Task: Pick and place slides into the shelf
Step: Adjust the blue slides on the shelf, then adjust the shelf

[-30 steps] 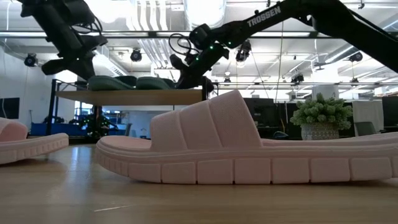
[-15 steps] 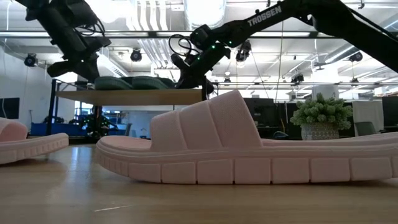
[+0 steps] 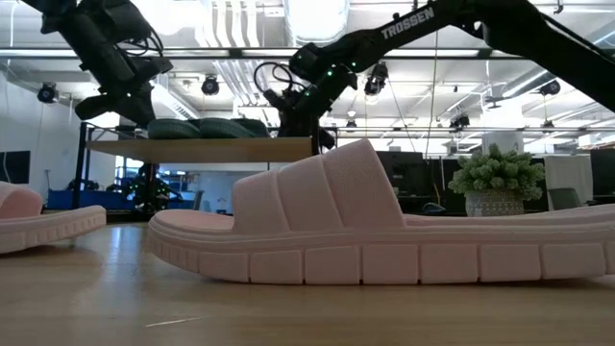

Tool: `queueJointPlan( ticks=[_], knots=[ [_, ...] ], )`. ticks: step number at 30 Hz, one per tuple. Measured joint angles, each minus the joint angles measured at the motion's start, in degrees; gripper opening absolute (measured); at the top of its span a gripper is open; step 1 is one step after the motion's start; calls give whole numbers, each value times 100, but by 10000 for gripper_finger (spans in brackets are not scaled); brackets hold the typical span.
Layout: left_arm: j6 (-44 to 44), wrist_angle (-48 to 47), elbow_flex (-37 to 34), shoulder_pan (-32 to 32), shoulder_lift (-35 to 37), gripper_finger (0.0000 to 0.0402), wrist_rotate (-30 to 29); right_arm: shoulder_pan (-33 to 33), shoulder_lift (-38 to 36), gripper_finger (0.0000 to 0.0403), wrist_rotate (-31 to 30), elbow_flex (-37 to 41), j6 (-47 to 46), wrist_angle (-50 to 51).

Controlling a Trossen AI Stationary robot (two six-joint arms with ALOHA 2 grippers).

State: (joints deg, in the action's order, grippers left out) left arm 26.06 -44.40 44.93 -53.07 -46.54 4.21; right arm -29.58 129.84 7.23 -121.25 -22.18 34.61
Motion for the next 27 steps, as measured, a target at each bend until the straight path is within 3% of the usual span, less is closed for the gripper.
queueJointPlan(
  ticks=[14,22,27],
  knots=[
    [2,-12,-7,-5,417,0,-11,110,-345,28,-91,-13,127,198],
    [2,-39,-7,-3,755,0,6,252,-916,28,-629,-23,375,674],
    [-271,-32,-7,-1,1084,0,406,379,-1169,28,-719,-24,621,1240]
  ],
)
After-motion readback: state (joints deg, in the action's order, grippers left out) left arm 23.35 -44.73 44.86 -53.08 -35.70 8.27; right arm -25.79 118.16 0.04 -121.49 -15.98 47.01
